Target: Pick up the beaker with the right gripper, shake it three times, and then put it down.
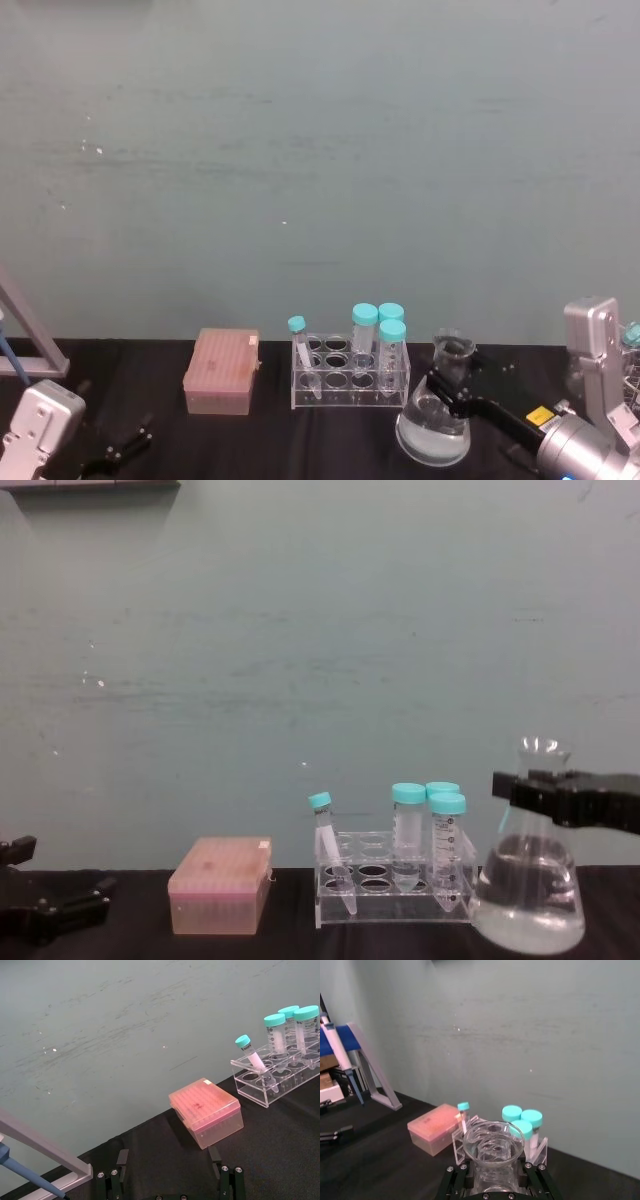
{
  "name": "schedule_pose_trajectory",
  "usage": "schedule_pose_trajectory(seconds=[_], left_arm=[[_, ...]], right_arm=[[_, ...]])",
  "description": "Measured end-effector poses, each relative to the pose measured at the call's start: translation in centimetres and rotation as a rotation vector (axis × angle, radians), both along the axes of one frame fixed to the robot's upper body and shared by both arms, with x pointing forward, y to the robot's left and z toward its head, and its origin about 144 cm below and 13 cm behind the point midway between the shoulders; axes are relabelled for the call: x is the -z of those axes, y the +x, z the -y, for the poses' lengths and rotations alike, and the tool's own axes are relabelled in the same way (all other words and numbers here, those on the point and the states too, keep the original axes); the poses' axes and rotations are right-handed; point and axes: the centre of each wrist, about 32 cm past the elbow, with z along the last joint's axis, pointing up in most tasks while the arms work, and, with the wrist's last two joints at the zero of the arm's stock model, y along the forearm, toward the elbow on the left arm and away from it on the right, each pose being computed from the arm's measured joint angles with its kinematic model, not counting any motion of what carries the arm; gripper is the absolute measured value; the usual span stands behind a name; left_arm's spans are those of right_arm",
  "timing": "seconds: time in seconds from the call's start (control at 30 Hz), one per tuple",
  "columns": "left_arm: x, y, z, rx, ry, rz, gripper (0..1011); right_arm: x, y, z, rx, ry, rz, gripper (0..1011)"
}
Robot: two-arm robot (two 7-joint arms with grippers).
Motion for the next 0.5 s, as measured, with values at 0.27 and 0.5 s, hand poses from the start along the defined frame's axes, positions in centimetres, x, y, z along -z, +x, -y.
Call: schedule_pose_trajectory(seconds=[0.27, 0.5], left_arm=[[0.00, 0.00, 0.00, 0.000, 0.000, 0.000, 1000], [0.00, 0.00, 0.00, 0.000, 0.000, 0.000, 1000]], right_arm=[[-0.99, 0.06, 0.20, 0.005, -0.018, 0.019, 457], [-0.61, -0.15, 0.14, -0.007, 0.170, -0.085, 457]])
